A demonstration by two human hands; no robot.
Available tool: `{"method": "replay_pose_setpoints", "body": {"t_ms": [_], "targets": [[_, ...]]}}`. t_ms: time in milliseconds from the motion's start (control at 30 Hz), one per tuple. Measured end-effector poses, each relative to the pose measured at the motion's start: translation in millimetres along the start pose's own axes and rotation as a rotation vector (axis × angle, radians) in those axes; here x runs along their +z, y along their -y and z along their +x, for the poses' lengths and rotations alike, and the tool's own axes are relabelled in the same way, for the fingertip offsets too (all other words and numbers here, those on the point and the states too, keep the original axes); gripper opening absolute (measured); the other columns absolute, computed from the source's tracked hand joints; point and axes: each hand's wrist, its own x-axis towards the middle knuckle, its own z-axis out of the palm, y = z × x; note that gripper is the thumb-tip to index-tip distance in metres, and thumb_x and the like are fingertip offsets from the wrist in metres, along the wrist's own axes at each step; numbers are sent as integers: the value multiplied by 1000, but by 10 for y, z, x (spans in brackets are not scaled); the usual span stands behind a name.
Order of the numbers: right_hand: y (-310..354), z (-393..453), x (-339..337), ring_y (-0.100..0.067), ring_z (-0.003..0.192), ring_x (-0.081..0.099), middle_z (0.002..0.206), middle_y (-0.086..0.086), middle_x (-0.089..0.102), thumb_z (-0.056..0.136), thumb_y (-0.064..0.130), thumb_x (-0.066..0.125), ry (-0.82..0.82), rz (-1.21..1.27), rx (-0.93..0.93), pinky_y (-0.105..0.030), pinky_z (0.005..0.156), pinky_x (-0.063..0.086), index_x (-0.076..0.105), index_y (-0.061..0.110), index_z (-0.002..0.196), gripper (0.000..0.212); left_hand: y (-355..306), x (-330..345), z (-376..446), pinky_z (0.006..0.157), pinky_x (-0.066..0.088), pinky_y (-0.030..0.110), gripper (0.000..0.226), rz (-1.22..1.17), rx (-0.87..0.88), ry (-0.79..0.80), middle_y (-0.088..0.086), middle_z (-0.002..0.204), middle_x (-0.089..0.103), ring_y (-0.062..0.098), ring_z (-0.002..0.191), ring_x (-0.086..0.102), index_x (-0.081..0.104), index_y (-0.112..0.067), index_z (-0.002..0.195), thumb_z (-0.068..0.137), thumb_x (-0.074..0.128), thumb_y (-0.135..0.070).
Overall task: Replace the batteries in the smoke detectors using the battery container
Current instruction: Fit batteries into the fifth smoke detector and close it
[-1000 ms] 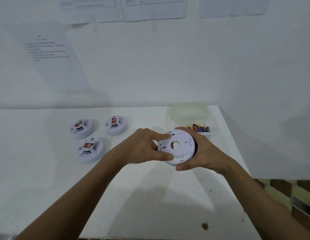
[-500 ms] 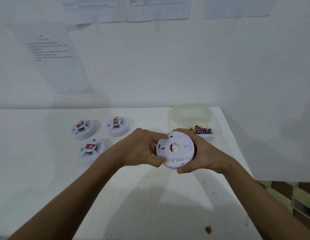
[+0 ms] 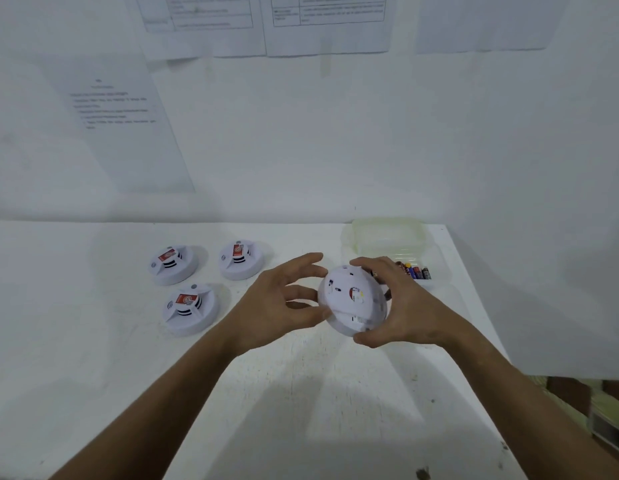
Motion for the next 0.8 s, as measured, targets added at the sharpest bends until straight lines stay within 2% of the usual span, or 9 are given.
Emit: {"method": "replay_pose_setpoints", "body": {"t_ms": [100,167,233,333,433,567,667,800], "targets": [[16,15,38,-5,118,38,132,23,33,59,35,91,44,-97,22,-20,94,38,18,55,138,109,-26,-15,6,78,54,21,63,-99,23,14,-13,122,65,15,100,68,49,-33,130,81,72,-1],[43,31,51,-4,113,43,132,21,36,60,31,90,51,-81,19,-13,88,39,22,44,143,108,-18,-21,17,78,53,20,61,-130,40,18,-11,122,65,15,102,68,51,-29,130,82,69,4],[75,41,44,-4,110,50,129,20,42,59,30,90,44,-29,21,-16,81,46,26,41,139,103,2,-24,27,79,53,20,59,-148,38,4,-10,123,65,13,105,67,52,-28,129,83,69,4],[108,25,25,-3,108,55,119,25,49,58,19,90,44,130,31,-25,86,55,33,41,130,94,66,-33,49,83,54,20,59,24,40,-19,-19,124,62,4,110,62,53,-38,126,80,76,-10],[118,-12,-2,0,108,56,114,25,53,58,4,89,51,308,35,-22,83,56,38,36,128,92,113,-49,50,89,53,22,72,122,-10,33,-24,132,54,-1,111,58,47,-42,133,73,83,-26],[107,-40,5,-6,113,58,121,17,56,55,0,87,69,476,38,-25,81,55,41,29,132,95,86,-33,47,87,55,23,88,117,-37,170,-22,134,53,5,109,61,38,-48,137,66,88,-28],[120,-37,43,-15,120,57,127,10,58,56,-2,87,75,513,29,-30,88,55,44,28,135,95,51,-15,54,85,58,33,89,94,-7,186,-17,126,61,16,103,66,42,-39,140,67,88,-20],[153,-21,51,-5,116,57,121,21,61,60,-7,87,104,451,29,-20,88,52,46,29,132,91,51,-64,53,80,59,37,88,132,15,165,-21,119,63,17,96,67,45,-36,139,65,89,-21]]}}
